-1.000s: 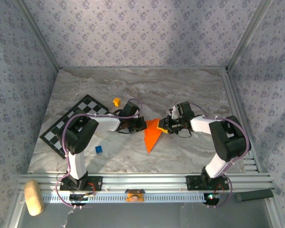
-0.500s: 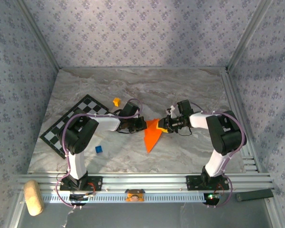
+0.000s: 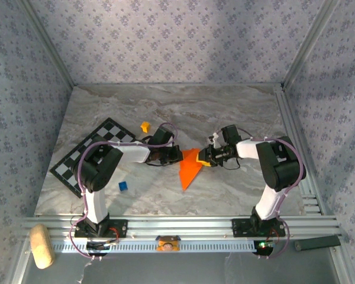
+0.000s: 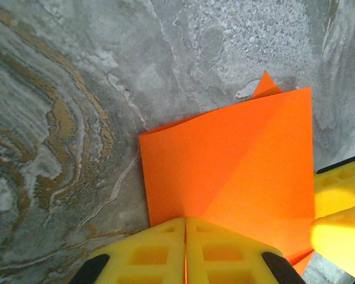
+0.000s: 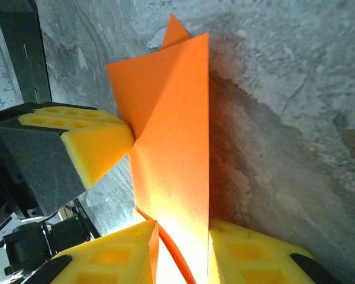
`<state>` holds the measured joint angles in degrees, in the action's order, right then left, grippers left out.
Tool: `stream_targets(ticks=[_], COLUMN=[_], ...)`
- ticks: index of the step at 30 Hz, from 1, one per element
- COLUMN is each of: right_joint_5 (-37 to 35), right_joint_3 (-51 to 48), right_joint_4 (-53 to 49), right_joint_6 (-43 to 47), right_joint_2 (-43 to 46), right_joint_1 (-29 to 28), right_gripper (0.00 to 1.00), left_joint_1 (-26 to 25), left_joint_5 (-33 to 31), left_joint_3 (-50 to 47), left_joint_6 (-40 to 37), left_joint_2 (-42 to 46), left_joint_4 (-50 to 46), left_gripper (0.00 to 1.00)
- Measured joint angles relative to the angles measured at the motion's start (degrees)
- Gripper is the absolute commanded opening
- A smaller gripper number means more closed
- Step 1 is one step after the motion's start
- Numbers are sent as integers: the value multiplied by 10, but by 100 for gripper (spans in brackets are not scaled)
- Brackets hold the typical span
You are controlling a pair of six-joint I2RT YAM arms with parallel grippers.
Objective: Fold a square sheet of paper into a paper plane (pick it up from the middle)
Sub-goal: Fold the wing for the fifth time at the center of the table.
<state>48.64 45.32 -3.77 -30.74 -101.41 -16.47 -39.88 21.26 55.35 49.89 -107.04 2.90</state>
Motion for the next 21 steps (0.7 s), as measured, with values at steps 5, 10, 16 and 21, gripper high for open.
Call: stream_targets(ticks=[5, 10, 16, 21], right_joint_5=[0, 7, 22, 31], right_joint_3=[0, 3, 11, 17], right_joint_4=[-12, -17, -25, -30], right_joint_6=[11, 21, 37, 48], right_joint_2=[0, -6, -14, -16], right_joint_1=[1, 2, 2, 2], right_gripper=[26, 25, 25, 23], left_joint_1=[0, 0, 0, 0], left_joint_5=[0, 0, 0, 0], left_joint_3=[0, 0, 0, 0], left_joint_6=[0, 0, 0, 0], left_joint_2=[0, 0, 0, 0], left_joint_4=[0, 0, 0, 0], left_gripper=[8, 8, 8, 8])
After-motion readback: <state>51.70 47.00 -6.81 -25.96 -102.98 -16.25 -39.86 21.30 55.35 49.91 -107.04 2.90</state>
